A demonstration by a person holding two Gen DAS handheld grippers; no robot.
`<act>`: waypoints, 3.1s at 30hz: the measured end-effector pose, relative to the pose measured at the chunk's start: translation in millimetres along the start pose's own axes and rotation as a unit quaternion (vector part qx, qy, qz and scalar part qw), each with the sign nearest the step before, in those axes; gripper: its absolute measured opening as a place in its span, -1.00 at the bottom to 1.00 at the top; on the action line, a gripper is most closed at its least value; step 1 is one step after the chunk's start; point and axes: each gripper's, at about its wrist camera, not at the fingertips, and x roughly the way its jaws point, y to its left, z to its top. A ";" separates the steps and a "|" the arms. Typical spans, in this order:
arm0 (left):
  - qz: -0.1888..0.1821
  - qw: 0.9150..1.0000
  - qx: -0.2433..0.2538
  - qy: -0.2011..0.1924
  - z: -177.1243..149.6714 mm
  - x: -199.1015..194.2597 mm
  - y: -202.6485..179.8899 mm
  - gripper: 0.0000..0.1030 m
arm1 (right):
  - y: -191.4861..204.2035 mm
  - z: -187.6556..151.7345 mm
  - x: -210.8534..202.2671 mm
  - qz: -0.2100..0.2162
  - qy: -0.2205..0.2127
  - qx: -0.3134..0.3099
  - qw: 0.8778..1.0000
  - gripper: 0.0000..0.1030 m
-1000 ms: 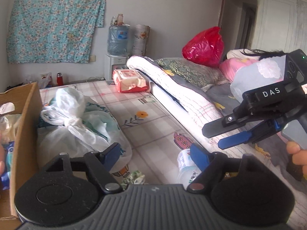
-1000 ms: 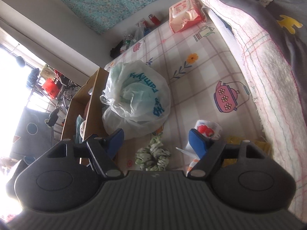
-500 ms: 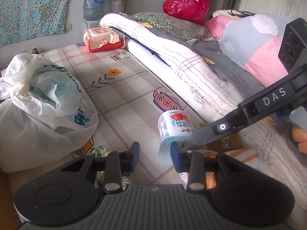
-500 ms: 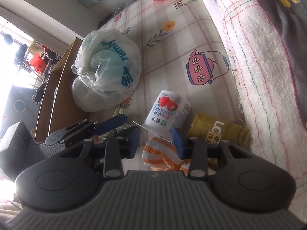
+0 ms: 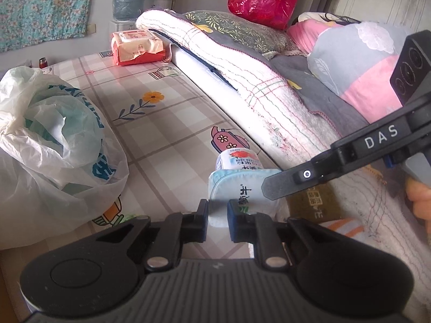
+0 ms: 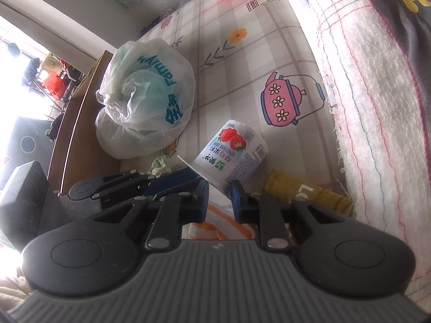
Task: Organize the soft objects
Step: 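Grasp the white yogurt cup with the right tool and lift it, then carry the yogurt cup over the cardboard box and open the right tool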
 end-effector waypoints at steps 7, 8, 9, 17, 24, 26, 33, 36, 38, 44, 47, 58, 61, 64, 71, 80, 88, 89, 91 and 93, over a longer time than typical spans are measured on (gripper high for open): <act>-0.009 0.998 -0.053 -0.027 22.3 3.7 12.1 -0.66 | 0.5 23.4 -10.2 0.016 -0.038 0.012 0.999 -0.78; -0.011 0.998 -0.060 -0.031 25.9 5.1 13.9 -0.65 | -0.3 26.0 -9.8 0.015 -0.041 0.015 0.999 -0.78; -0.011 0.997 -0.065 -0.032 29.3 6.5 15.0 -0.63 | -2.0 28.8 -9.2 0.015 -0.046 0.019 0.999 -0.78; -0.017 0.997 -0.071 -0.027 49.2 21.3 13.9 -0.39 | -21.2 41.3 -1.5 0.024 -0.062 0.066 0.996 -0.82; -0.029 0.995 -0.098 -0.006 56.9 33.6 19.1 -0.05 | -35.0 47.6 -1.4 0.025 -0.066 0.090 0.993 -0.82; -0.037 0.994 -0.106 0.000 58.0 35.5 20.6 -0.05 | -37.3 47.5 -0.9 0.027 -0.066 0.093 0.993 -0.82; -0.050 0.991 -0.123 0.006 56.9 32.0 22.5 -0.37 | -37.2 45.1 3.0 0.036 -0.057 0.100 0.993 -0.80; -0.043 0.992 -0.122 0.002 55.6 25.4 22.1 -0.38 | -37.7 42.5 5.4 0.046 -0.052 0.112 0.991 -0.80; -0.037 0.992 -0.119 -0.003 55.1 18.7 20.2 -0.38 | -36.5 40.0 5.8 0.053 -0.051 0.119 0.990 -0.80; -0.039 0.991 -0.122 -0.035 56.8 -12.7 19.6 -0.39 | -19.5 35.3 -6.7 0.067 -0.063 0.113 0.989 -0.80; -0.034 0.990 -0.122 -0.064 58.6 -38.7 21.6 -0.38 | -3.7 35.2 -17.1 0.076 -0.073 0.100 0.989 -0.80; 0.057 0.968 -0.164 -0.180 39.1 -165.8 65.7 -0.35 | 110.5 56.7 -18.4 0.150 -0.072 -0.006 0.986 -0.77; 0.102 0.956 -0.183 -0.204 24.3 -203.8 86.1 -0.34 | 157.4 61.7 -2.4 0.183 -0.052 -0.044 0.981 -0.77; 0.143 0.943 -0.214 -0.211 6.9 -232.7 108.3 -0.34 | 204.4 62.3 21.8 0.210 -0.024 -0.079 0.974 -0.76; 0.165 0.924 -0.299 -0.173 -40.1 -253.2 160.5 -0.34 | 288.1 47.7 89.8 0.203 0.073 -0.147 0.965 -0.74; 0.080 0.916 -0.380 -0.104 -82.4 -228.7 202.8 -0.34 | 329.6 27.2 132.4 0.092 0.174 -0.226 0.954 -0.72; 0.074 0.916 -0.384 -0.084 -85.3 -215.7 213.4 -0.30 | 329.1 33.1 145.1 0.068 0.204 -0.229 0.949 -0.56; 0.076 0.918 -0.381 -0.083 -85.2 -215.3 213.2 -0.30 | 329.3 33.5 143.4 0.070 0.201 -0.231 0.950 -0.53; 0.083 0.918 -0.379 -0.080 -84.9 -214.3 213.0 -0.30 | 329.2 35.1 142.7 0.076 0.198 -0.230 0.950 -0.53; 0.086 0.919 -0.377 -0.081 -85.4 -214.9 212.1 -0.30 | 329.2 36.6 143.3 0.079 0.195 -0.229 0.950 -0.52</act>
